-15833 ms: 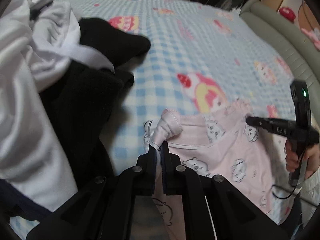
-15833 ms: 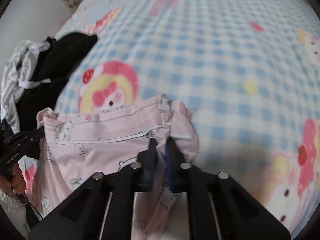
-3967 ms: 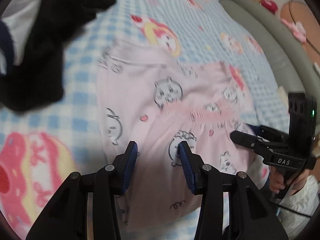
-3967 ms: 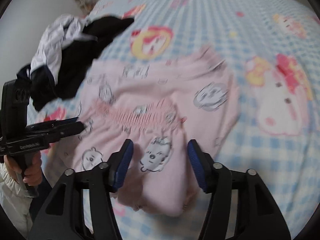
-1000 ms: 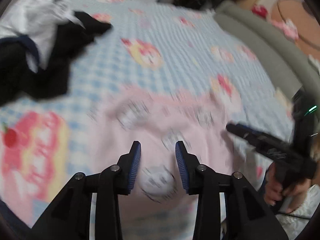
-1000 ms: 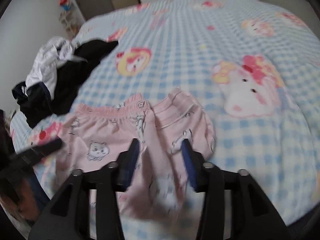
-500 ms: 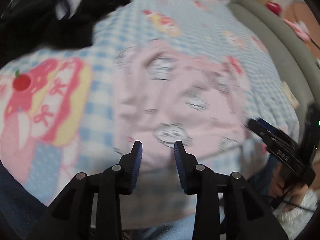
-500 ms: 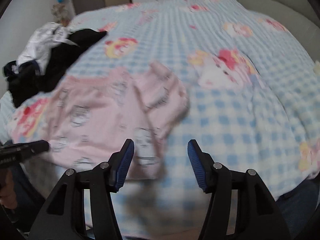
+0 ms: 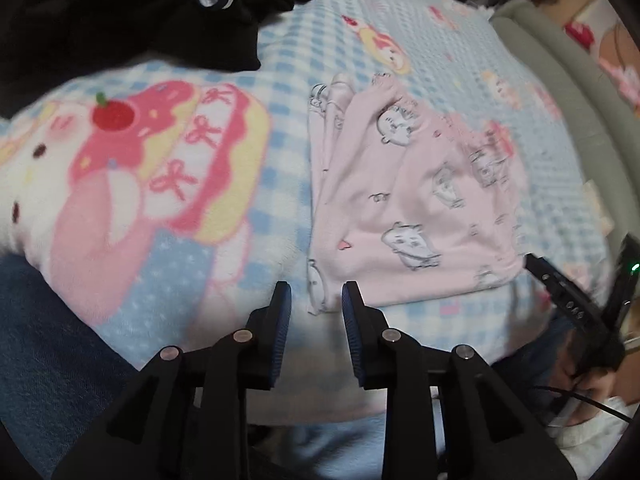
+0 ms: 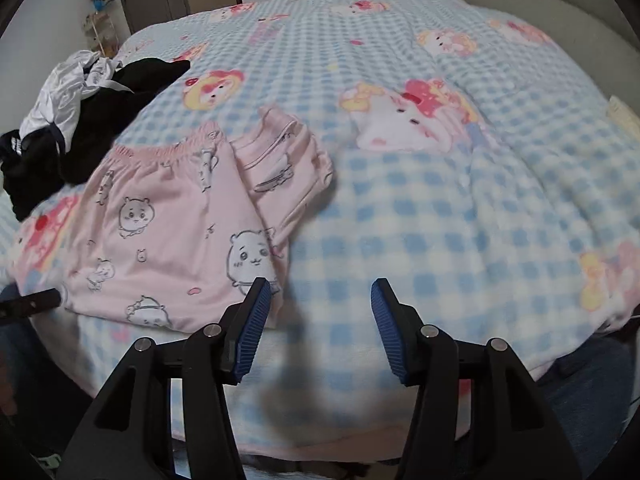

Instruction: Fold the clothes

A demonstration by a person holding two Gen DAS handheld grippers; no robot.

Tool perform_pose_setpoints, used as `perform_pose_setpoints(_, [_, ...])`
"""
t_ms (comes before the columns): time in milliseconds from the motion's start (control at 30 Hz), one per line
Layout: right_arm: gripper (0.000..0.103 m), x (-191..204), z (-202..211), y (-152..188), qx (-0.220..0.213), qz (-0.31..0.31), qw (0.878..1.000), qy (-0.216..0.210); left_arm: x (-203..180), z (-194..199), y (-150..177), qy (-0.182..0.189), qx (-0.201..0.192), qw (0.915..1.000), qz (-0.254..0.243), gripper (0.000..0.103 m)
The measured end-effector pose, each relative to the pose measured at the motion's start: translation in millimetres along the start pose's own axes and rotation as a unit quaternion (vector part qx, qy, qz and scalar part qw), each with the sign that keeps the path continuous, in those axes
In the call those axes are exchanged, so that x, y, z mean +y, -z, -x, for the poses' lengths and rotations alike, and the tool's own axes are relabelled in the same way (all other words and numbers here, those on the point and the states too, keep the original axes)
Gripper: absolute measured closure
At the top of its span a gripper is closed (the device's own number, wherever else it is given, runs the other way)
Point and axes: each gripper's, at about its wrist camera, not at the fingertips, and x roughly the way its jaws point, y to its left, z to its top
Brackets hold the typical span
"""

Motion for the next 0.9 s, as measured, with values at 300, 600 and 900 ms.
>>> perform_pose_setpoints(300, [0.053,-26.8,9.1,10.9,-0.001,-0.043,0.998,0.034,-11.1,19.8,-3.8,-0.009,-0.033,0.9991,-0.024,0.079])
perform_pose_setpoints(600, [0.052,10.2,-12.3,14.6,0.040,0.011,0.999,0.004,-78.4,-18.9,-12.9,-0.029,-0.005,0.9955,-0.090,0.078])
perform_pose_setpoints(900, [0.050,-44.0,6.5,-15.8,0.038,-0.054,0.995,-0.074,-58.5,29.0,-57.2,-0.072,-0.061,0.9937,-0.060,0.076])
